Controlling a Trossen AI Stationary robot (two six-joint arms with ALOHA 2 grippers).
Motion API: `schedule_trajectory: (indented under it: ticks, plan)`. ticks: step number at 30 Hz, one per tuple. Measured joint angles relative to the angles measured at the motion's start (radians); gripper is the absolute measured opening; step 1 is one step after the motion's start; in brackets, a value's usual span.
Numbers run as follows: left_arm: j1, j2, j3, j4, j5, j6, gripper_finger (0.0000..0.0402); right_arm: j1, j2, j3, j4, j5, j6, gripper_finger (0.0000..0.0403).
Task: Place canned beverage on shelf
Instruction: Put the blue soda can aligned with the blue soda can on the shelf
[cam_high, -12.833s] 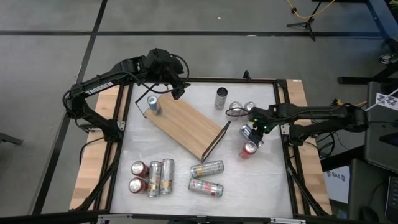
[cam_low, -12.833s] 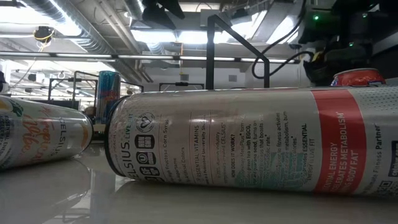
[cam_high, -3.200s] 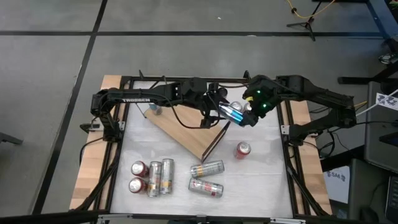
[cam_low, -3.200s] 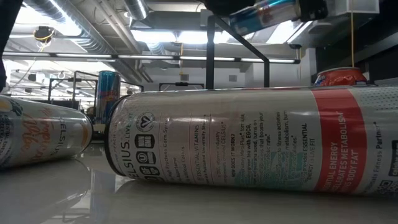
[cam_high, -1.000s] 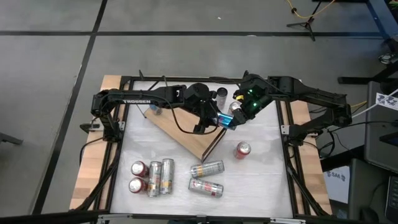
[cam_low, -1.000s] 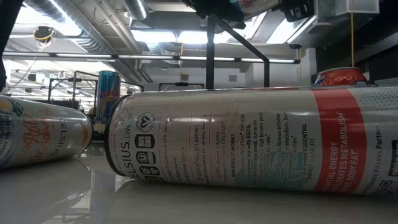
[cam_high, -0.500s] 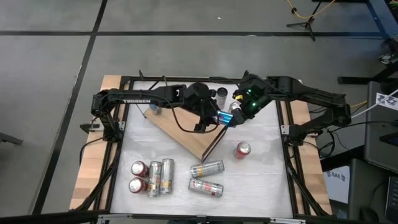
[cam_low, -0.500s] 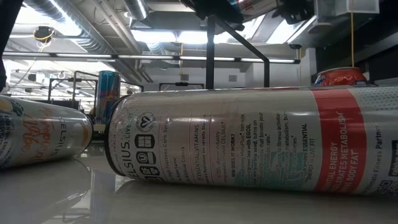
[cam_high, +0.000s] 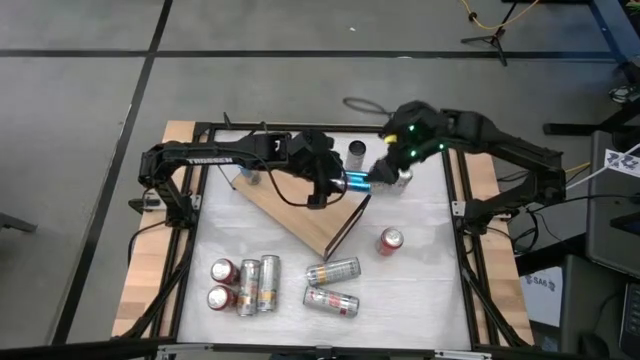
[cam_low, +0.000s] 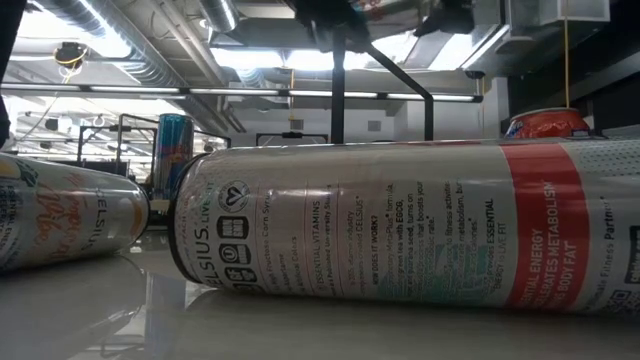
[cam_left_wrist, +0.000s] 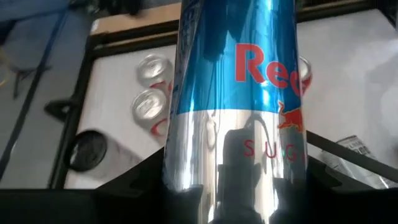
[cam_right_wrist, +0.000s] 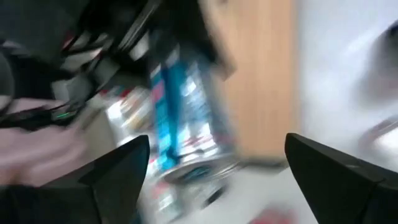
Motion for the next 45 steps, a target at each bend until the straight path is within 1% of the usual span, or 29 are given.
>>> schedule_trajectory:
  ticks: [3,5,9,13,18,21,24,27,31,33,39,45]
  plan:
    - [-0.002,-0.011,0.001,-0.013,-0.066,-0.066,0.0215,-0.023,0.0,0.056,0.005,0.093,-0.143,0.0369]
    - [-0.001,-0.013,0.001,-0.018,-0.101,-0.105,0.0215,-0.036,0.0,0.085,0.02,0.123,-0.226,0.0369]
    - [0.0,-0.015,0.001,0.024,-0.168,-0.197,0.0215,-0.056,0.0,0.124,0.015,0.123,-0.359,0.037]
    - [-0.001,-0.011,-0.001,0.098,-0.219,-0.237,0.0215,-0.061,-0.019,0.129,-0.001,0.122,-0.455,0.037]
    - [-0.001,-0.006,-0.039,0.238,-0.239,-0.239,0.0215,-0.11,-0.092,0.129,-0.149,0.113,-0.537,0.037]
    - [-0.002,-0.007,-0.107,0.386,-0.258,-0.239,0.0215,-0.143,-0.146,0.129,-0.16,0.103,-0.542,0.037]
    - [-0.002,-0.005,-0.188,0.538,-0.268,-0.225,0.0215,-0.163,-0.201,0.129,-0.138,0.037,-0.539,0.037]
    - [-0.002,-0.005,-0.274,0.734,-0.264,-0.223,0.0215,-0.171,-0.23,0.125,-0.14,-0.004,-0.537,0.037]
    - [-0.014,-0.005,-0.364,0.914,-0.264,-0.2,0.0215,-0.172,-0.256,0.029,-0.055,-0.078,-0.498,0.037]
    - [-0.022,-0.005,-0.394,0.96,-0.264,-0.185,0.0215,-0.172,-0.255,-0.029,0.001,-0.104,-0.466,0.037]
    - [-0.044,-0.005,-0.43,0.971,-0.269,-0.162,0.0215,-0.172,-0.257,-0.156,0.17,-0.09,-0.427,0.037]
    - [-0.053,-0.005,-0.436,0.973,-0.291,-0.137,0.0215,-0.171,-0.249,-0.229,0.25,-0.135,-0.424,0.037]
